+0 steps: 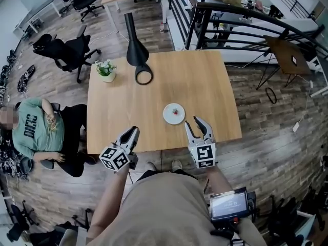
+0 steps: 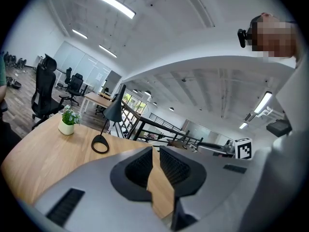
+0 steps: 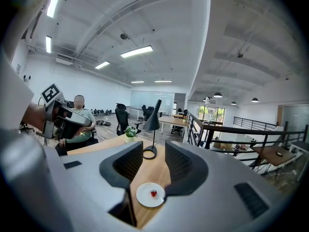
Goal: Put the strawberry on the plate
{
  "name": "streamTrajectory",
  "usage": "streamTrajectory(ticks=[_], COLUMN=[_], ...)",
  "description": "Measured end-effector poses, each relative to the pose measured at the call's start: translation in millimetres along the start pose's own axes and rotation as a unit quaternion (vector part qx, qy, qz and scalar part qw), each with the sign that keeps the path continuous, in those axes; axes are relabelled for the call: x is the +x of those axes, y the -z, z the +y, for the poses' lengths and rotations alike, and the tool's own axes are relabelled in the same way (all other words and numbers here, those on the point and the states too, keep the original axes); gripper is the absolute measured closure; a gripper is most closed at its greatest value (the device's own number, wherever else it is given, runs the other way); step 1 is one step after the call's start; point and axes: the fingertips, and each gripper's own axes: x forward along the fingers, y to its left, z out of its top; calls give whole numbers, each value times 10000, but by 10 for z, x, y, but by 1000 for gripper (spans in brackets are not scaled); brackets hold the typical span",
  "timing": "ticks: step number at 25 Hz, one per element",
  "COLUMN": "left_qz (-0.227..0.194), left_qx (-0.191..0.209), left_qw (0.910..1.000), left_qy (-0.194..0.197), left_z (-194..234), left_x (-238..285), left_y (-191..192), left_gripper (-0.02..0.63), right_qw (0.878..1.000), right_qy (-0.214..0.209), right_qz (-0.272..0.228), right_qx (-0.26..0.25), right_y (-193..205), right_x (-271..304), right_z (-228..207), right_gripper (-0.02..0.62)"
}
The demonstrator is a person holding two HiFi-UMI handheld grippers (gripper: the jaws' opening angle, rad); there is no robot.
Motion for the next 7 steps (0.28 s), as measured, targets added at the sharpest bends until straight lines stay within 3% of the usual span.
streamTrajectory(ticks=[7], left_qz=[-17], left_qx=[18], left_qw=[10000], left_qy=[76], left_z=[4], left_x=[81], left_y=[-89], left_gripper=[575], right_qw=[9997], right_qy=[239], right_qz=[-50], right_qx=[83], right_y=[-73], right_x=[56], right_z=[-212], right_gripper=[442])
